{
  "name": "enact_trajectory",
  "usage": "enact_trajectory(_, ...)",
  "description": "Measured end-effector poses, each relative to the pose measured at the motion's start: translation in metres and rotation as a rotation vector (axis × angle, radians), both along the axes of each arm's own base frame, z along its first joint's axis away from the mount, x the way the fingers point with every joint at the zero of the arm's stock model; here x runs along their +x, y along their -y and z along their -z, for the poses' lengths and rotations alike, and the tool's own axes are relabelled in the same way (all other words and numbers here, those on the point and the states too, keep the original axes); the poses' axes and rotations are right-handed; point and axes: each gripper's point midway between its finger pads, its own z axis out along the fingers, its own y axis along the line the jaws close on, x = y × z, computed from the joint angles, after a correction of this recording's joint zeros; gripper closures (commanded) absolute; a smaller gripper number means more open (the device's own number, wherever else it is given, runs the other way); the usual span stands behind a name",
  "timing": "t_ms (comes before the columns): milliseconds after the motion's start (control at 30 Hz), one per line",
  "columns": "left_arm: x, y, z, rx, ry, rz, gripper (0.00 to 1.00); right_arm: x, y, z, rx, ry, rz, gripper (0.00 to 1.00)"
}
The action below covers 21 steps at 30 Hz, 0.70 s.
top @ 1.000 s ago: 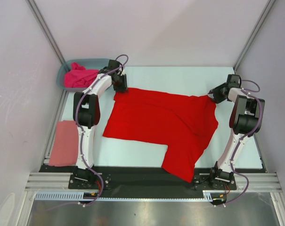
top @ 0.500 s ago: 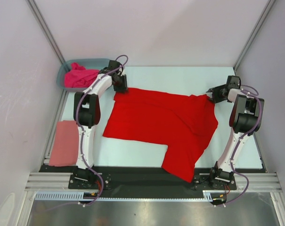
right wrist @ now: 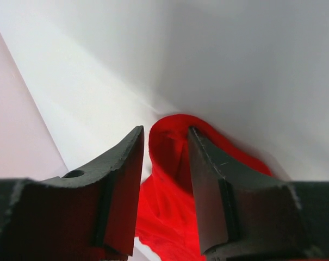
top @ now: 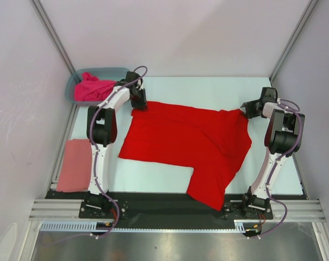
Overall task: Fold and stack the t-shirts
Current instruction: Fold the tshirt
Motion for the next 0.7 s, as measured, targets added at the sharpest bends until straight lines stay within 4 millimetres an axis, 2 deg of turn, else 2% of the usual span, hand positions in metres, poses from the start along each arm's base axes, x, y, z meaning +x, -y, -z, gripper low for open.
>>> enact_trajectory(267, 0.000, 0.000, 0.000, 0.000, -0.002, 0.000, 0.67, 0.003, 0.014, -0.002, -0.089, 0.009, -0.017, 0.51)
enact_trajectory(533, 0.000, 0.000, 0.000, -0.002, -0.001, 0.003, 0.67, 0.002, 0.021, -0.009, -0.151, 0.022, -0.120, 0.39)
enact_trajectory(700, 0.000, 0.000, 0.000, -0.002, 0.000, 0.010, 0.68, -0.007, 0.021, -0.019, -0.184, -0.004, -0.179, 0.40)
